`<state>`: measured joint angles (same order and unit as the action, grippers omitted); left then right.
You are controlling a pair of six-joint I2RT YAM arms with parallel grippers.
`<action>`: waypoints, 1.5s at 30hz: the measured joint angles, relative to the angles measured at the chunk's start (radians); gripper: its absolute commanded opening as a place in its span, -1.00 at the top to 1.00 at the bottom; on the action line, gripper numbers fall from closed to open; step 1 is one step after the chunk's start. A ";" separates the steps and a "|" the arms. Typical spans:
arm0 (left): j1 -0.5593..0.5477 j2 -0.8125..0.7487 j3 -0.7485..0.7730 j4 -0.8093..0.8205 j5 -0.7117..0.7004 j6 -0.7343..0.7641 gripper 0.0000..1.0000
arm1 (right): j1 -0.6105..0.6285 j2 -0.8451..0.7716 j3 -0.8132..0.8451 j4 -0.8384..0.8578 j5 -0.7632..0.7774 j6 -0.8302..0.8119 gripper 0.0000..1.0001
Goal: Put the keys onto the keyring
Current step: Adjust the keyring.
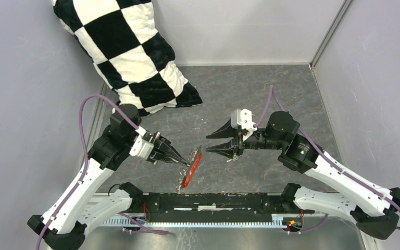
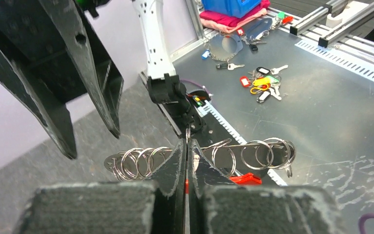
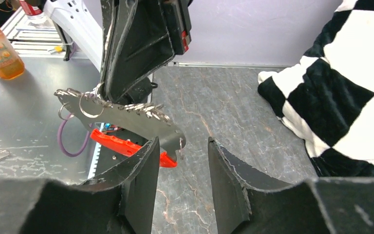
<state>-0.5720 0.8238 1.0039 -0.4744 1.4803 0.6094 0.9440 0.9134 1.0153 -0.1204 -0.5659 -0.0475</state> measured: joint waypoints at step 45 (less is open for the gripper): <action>-0.047 0.114 0.074 0.351 -0.023 -0.065 0.96 | 0.027 -0.077 -0.319 0.720 -0.124 0.236 0.20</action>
<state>-0.6193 0.9382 1.0779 -0.1234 1.4574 0.5446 0.9714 0.8364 0.6964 0.5995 -0.6895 0.1883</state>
